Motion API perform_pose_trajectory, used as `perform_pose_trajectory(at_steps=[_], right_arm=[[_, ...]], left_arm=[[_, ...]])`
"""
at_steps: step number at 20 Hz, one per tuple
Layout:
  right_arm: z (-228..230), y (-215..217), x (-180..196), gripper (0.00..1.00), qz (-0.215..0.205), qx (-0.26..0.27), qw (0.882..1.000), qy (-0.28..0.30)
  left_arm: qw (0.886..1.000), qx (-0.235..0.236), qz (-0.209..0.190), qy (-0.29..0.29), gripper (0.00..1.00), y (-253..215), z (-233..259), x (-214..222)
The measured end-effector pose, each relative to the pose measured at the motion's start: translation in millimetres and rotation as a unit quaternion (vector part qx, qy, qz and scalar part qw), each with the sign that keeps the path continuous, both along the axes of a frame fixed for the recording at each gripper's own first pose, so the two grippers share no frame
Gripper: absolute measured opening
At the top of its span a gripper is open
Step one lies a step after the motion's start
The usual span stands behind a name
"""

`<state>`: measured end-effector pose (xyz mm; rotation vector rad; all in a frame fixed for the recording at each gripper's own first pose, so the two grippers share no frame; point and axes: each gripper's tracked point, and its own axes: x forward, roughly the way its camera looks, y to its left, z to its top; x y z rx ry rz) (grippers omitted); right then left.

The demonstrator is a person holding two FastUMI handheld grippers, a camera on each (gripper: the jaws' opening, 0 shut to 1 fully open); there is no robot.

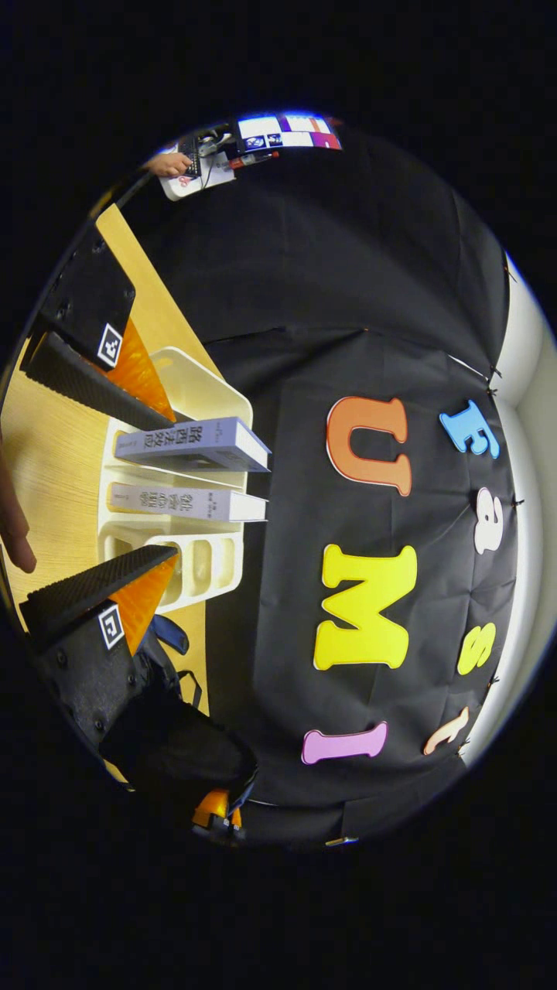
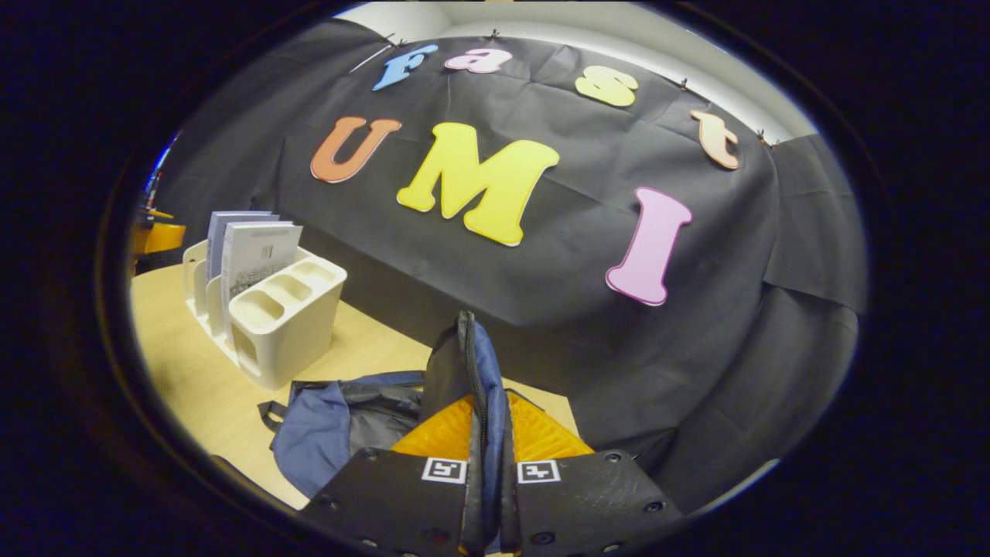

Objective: Open the schoolbag, grab two books from the bookshelf and put them into the schoolbag.

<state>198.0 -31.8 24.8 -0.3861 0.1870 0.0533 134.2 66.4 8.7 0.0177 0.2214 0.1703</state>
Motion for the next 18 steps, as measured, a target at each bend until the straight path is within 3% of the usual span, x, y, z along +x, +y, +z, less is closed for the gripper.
perform_pose_trajectory(at_steps=[6, 12, 16, 18], right_arm=[[9, -28, 12, 0.09, 0.009, 0.029, 0.999, 0.011], [14, -55, 19, 0.09, 0.017, 0.048, 0.998, 0.024], [9, -64, 21, 0.09, 0.019, 0.050, 0.998, 0.030], [6, -67, 22, 0.09, 0.022, 0.051, 0.998, 0.030]], left_arm=[[0.999, 0.004, -0.019, 0.025, 0.95, -11, 31, 64], [0.993, 0.063, -0.042, 0.094, 0.94, -19, 25, 117], [0.981, 0.144, -0.042, 0.120, 0.90, -16, 30, 153], [0.980, 0.145, -0.040, 0.127, 0.90, -11, 26, 164]])
